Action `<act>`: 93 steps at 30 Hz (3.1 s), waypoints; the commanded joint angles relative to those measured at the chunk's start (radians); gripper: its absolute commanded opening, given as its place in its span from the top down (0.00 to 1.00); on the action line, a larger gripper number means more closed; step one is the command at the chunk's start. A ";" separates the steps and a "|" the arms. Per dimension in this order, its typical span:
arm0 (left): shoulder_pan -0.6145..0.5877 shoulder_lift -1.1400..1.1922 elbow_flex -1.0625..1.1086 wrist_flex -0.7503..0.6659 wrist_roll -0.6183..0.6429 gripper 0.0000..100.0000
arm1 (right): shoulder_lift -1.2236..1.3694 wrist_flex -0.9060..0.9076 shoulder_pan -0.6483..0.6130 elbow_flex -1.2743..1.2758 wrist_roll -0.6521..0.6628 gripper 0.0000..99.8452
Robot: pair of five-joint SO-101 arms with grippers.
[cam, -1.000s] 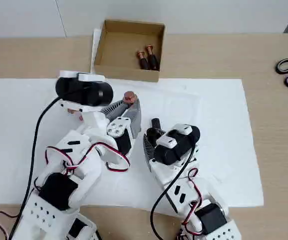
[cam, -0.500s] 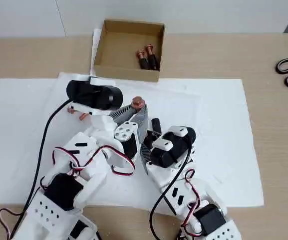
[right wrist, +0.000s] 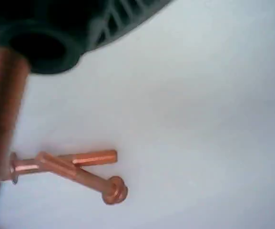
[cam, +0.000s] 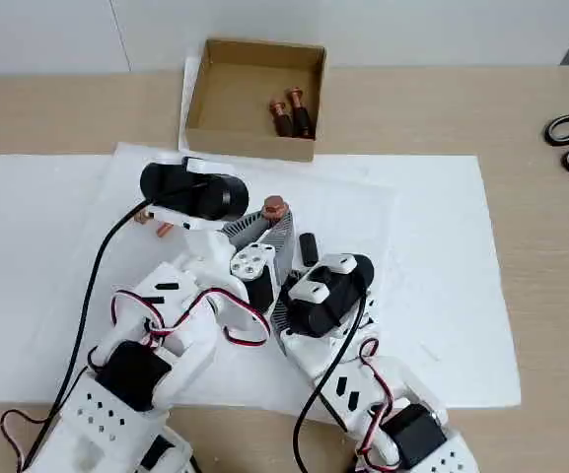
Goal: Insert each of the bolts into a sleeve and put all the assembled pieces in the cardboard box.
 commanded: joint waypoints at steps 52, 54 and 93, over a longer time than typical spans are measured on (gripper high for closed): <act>0.064 -0.009 0.031 0.212 -0.035 0.99 | -0.018 0.004 0.015 -0.061 -0.006 1.00; 0.063 -0.008 0.033 0.212 -0.037 0.99 | -0.018 0.004 0.015 -0.060 -0.006 1.00; -0.489 -0.009 -0.424 0.891 -0.293 0.77 | -0.010 0.002 0.216 -0.018 -0.005 1.00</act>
